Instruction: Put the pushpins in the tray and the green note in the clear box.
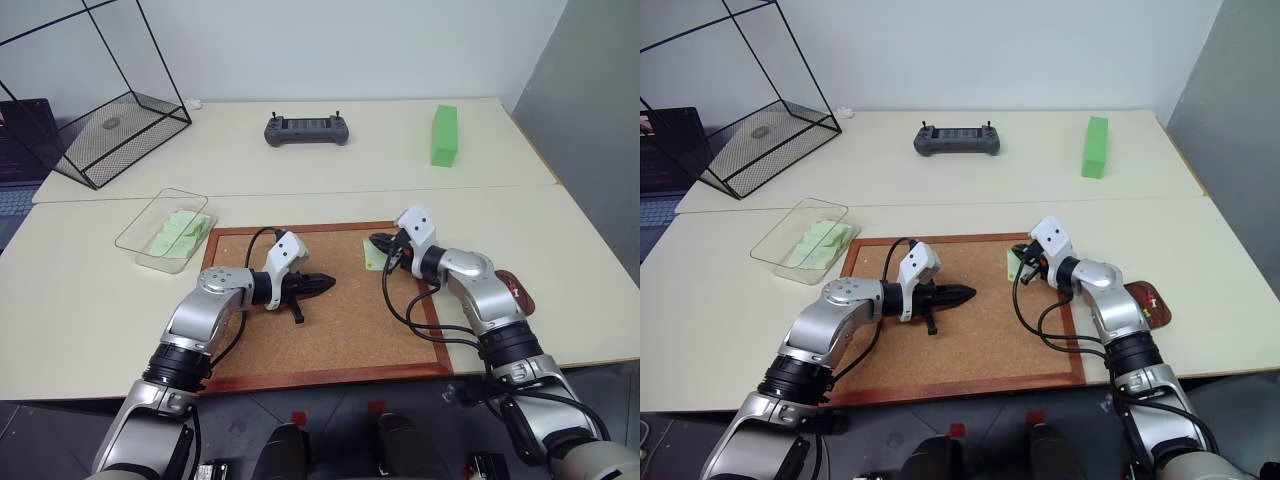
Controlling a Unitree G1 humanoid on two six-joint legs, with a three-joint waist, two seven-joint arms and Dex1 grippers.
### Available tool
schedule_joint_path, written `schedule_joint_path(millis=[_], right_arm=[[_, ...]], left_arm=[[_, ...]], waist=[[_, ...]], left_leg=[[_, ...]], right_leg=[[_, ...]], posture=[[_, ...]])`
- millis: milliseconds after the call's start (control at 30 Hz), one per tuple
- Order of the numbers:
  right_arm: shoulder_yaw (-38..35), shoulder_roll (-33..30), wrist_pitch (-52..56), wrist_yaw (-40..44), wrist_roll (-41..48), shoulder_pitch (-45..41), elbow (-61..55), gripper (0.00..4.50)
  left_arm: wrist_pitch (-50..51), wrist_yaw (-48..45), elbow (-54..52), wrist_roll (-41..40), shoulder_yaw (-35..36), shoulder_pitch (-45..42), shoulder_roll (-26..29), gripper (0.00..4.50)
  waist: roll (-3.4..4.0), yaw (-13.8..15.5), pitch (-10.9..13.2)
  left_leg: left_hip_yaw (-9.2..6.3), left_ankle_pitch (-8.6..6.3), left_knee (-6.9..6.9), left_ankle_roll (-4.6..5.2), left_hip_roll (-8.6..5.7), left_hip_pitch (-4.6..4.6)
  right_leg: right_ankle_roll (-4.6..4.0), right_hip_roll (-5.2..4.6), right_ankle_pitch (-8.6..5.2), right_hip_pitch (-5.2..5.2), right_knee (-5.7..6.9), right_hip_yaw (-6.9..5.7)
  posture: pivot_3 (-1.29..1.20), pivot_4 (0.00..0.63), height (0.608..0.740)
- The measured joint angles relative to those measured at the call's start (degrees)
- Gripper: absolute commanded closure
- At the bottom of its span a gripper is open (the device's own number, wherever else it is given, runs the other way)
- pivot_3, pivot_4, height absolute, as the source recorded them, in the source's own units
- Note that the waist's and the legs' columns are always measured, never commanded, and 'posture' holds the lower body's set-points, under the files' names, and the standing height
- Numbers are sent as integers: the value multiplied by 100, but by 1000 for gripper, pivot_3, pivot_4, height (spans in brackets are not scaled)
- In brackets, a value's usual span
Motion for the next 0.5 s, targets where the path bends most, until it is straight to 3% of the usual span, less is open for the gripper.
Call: schedule_joint_path(millis=[500], right_arm=[[405, -212, -1286, -152, -795, -14, 238, 4494]], left_arm=[[-6, -23, 66, 7, -11, -53, 1, 4500]], waist=[[0, -2, 0]], left_leg=[[3, 0, 0, 0, -1, 0]], right_leg=[[0, 0, 0, 1, -1, 0]], posture=[[0, 150, 740]])
